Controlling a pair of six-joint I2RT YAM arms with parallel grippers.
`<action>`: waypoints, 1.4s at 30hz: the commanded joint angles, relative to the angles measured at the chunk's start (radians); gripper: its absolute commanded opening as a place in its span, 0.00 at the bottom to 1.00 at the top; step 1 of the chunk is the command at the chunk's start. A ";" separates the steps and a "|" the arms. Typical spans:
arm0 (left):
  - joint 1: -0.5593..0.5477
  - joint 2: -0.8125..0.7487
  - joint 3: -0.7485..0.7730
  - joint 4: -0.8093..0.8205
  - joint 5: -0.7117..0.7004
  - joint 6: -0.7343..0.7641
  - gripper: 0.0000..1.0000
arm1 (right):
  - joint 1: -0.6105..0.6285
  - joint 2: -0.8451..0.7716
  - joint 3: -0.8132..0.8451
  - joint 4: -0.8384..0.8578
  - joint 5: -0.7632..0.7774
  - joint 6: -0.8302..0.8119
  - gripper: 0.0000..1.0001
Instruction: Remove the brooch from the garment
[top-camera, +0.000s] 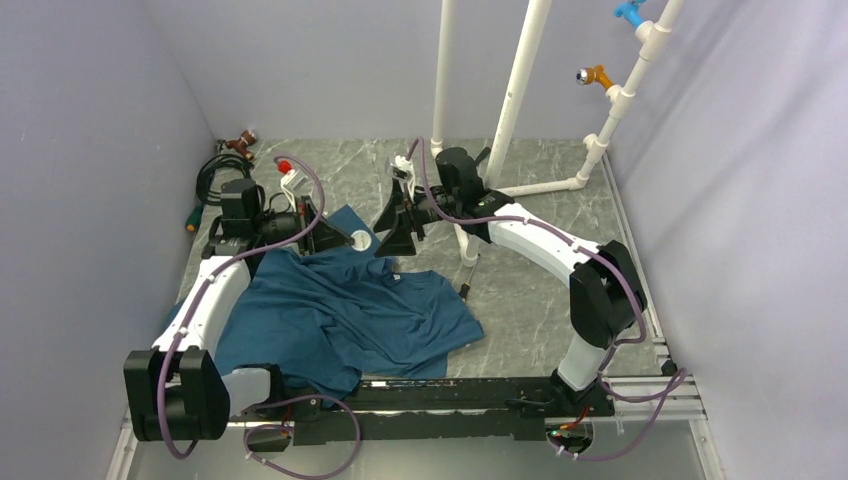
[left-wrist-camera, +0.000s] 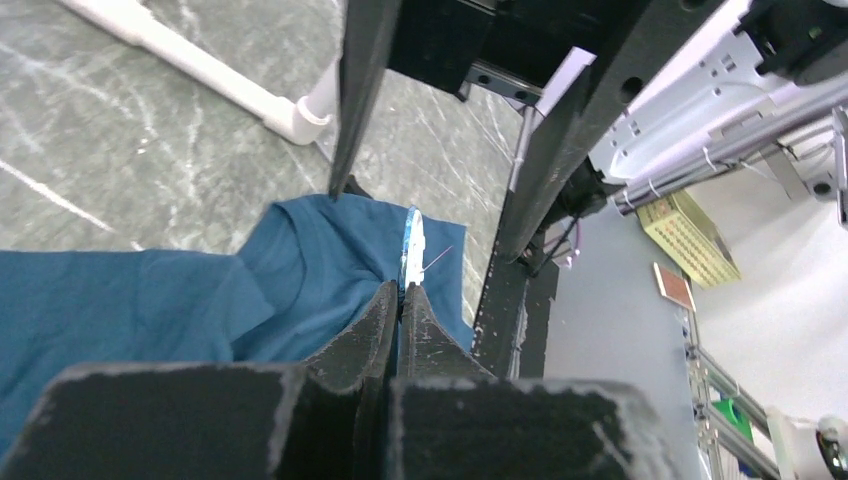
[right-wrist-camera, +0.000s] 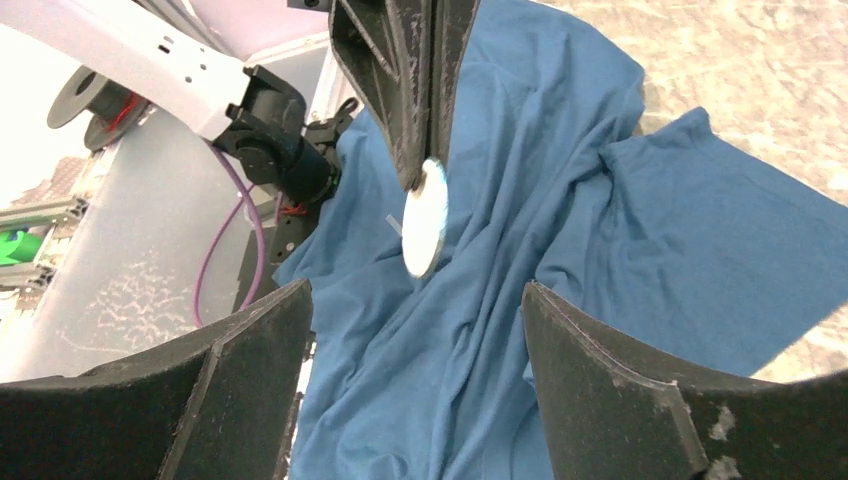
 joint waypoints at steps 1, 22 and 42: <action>-0.053 -0.057 0.041 0.015 0.054 0.022 0.00 | 0.013 -0.010 0.050 0.019 -0.071 -0.002 0.76; -0.078 -0.104 -0.011 0.148 -0.006 -0.070 0.00 | 0.023 -0.016 0.018 0.170 -0.133 0.147 0.38; -0.092 -0.111 0.000 0.126 -0.018 -0.047 0.00 | 0.024 0.000 0.010 0.216 -0.135 0.197 0.16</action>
